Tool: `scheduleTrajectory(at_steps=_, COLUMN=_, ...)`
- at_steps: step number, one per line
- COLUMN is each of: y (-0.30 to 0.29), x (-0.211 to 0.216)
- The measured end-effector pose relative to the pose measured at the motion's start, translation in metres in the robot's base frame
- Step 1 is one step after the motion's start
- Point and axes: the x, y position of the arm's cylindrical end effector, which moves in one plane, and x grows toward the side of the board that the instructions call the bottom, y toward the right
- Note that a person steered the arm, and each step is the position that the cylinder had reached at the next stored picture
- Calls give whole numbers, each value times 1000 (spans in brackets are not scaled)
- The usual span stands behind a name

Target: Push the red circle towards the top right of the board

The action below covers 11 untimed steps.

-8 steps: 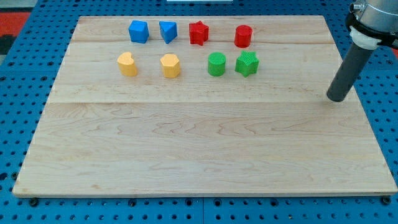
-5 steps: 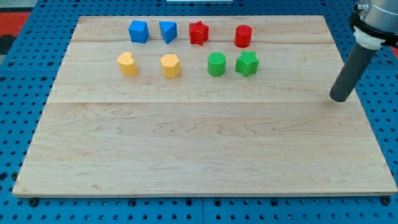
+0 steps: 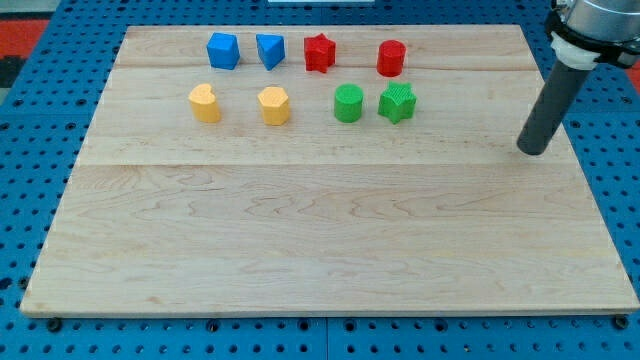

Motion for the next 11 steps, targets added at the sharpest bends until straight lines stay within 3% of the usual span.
scheduleTrajectory(at_steps=2, y=-9, x=0)
scheduleTrajectory(at_steps=3, y=-28, x=-21)
scheduleTrajectory(at_steps=7, y=-99, x=-213)
scheduleTrajectory(at_steps=8, y=-136, x=-232)
scheduleTrajectory(at_steps=11, y=-142, x=-234)
